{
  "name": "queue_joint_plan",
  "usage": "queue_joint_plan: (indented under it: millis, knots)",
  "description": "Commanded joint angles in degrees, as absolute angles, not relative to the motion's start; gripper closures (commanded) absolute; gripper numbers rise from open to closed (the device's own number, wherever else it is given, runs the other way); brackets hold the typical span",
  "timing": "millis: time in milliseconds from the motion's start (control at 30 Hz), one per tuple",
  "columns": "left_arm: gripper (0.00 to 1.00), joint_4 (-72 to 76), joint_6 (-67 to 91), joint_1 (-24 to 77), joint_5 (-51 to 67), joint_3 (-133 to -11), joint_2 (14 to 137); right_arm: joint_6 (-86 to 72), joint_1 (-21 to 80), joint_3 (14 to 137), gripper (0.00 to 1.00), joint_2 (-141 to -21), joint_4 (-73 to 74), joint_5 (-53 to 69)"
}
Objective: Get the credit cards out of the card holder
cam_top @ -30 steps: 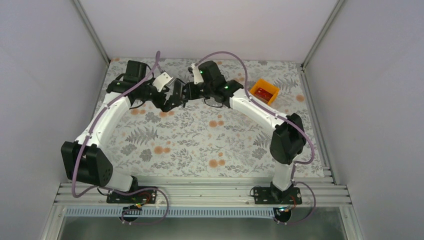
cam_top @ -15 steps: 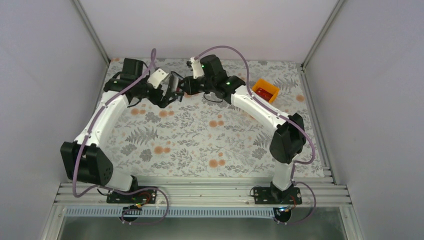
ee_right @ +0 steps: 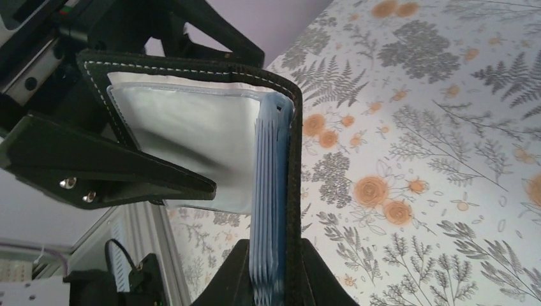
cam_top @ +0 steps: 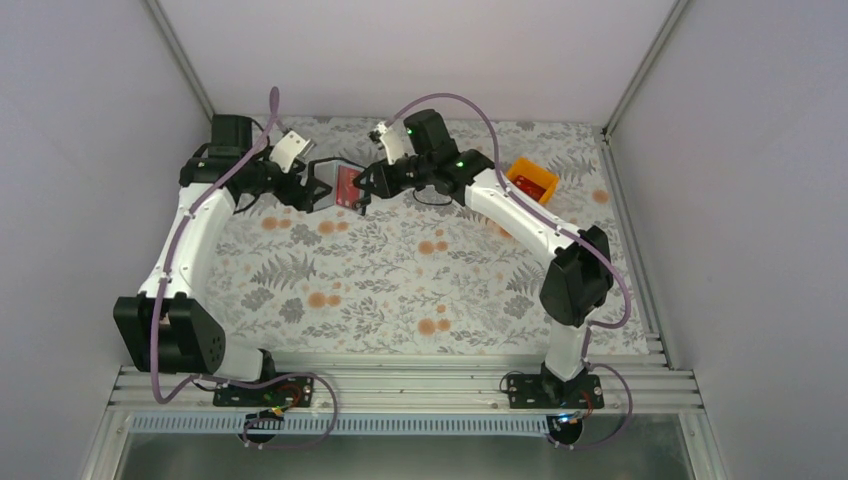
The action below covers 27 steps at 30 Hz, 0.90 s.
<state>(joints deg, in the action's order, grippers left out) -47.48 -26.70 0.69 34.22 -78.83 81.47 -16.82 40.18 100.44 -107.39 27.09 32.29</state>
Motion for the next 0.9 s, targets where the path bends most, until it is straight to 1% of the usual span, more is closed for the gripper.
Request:
queue_joint_plan:
  millis: [0,100,167,300,400,467,600,733,767,867]
  knots:
    - [0.13,-52.45,-31.78,-1.91,45.96,-81.18,80.07,-11.45,39.30,101.05,0.96,-104.30,26.27,38.83]
    - [0.25,-54.77,-34.43,-3.27,48.96,-81.56,79.44,-8.70,38.07,99.90,0.96,-103.43,26.16,42.07]
    - [0.29,-56.01,-36.08,-3.42,49.74,-81.35,79.22,-5.95,37.65,98.74,0.96,-102.39,25.66,44.56]
    - [0.31,-55.49,-35.90,-3.50,48.33,-80.55,78.60,-2.32,36.87,95.12,0.96,-98.99,22.78,50.29]
    - [0.27,-53.17,-33.28,-4.04,44.46,-80.80,78.20,-3.27,36.31,93.42,0.96,-97.60,21.29,51.81]
    - [0.25,-53.23,-32.78,-5.27,44.06,-82.67,78.09,-7.75,35.69,93.63,0.96,-98.60,21.41,46.89]
    - [0.21,-54.62,-32.42,-6.41,43.73,-88.83,78.23,-19.05,34.89,99.35,0.96,-104.39,30.58,22.64]
    - [0.21,-54.55,-30.49,-6.37,43.76,-93.47,78.30,-22.39,35.64,100.33,0.96,-106.17,31.15,12.16]
    - [0.24,-53.74,-29.42,-6.15,43.66,-94.07,78.11,-22.44,36.01,101.07,0.96,-106.47,31.45,9.72]
    - [0.42,-52.62,-26.67,-2.35,45.29,-94.80,77.65,-21.93,37.42,102.73,0.96,-107.31,32.19,3.71]
